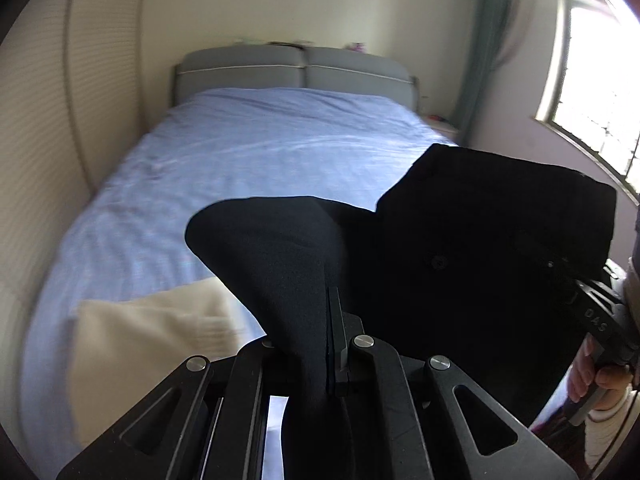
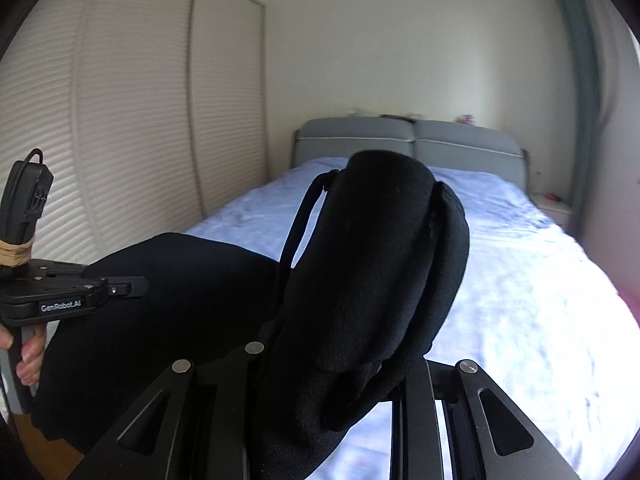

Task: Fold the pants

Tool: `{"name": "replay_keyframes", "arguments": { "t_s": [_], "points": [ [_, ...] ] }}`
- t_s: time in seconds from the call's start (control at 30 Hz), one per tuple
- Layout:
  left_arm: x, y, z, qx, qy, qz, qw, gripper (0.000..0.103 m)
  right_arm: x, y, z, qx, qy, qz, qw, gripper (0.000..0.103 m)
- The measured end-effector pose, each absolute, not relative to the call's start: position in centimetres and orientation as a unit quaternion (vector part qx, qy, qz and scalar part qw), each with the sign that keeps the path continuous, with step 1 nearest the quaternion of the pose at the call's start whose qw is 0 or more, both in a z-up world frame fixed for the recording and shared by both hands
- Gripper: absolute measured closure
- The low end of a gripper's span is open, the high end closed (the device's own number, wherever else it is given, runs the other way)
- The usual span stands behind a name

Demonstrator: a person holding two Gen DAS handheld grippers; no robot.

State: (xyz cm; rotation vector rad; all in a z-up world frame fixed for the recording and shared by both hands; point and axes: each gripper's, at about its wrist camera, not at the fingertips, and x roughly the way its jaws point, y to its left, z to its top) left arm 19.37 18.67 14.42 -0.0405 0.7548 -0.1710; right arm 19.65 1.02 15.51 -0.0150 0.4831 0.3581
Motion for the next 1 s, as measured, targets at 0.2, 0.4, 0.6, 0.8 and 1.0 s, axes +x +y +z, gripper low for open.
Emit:
{"name": "replay_keyframes", "arguments": {
  "t_s": [0.2, 0.4, 0.6, 0.8, 1.0],
  "points": [
    [18.9, 28.4, 13.0, -0.005, 0.357, -0.006, 0.934, 0.095, 22.3, 11.1, 13.2, -0.014, 0.252, 0.239, 0.937, 0.078],
    [20.0, 36.5, 10.5, 0.043, 0.351, 0.064, 0.933, 0.095, 24.3, 18.9, 10.4, -0.005, 0.272, 0.284, 0.919, 0.078],
    [21.8, 41.3, 5.0, 0.076, 0.391, 0.105, 0.911, 0.095, 26.0, 23.5, 5.0, 0.024, 0.331, 0.311, 0.890, 0.077],
    [21.5, 44.4, -0.8, 0.032, 0.437, 0.111, 0.892, 0.091, 24.8, 22.7, -1.9, 0.057, 0.404, 0.292, 0.865, 0.065],
    [20.5, 45.0, -2.9, -0.003, 0.464, 0.143, 0.874, 0.055, 24.2, 21.5, -3.4, 0.085, 0.436, 0.276, 0.853, 0.060]
  ]
}}
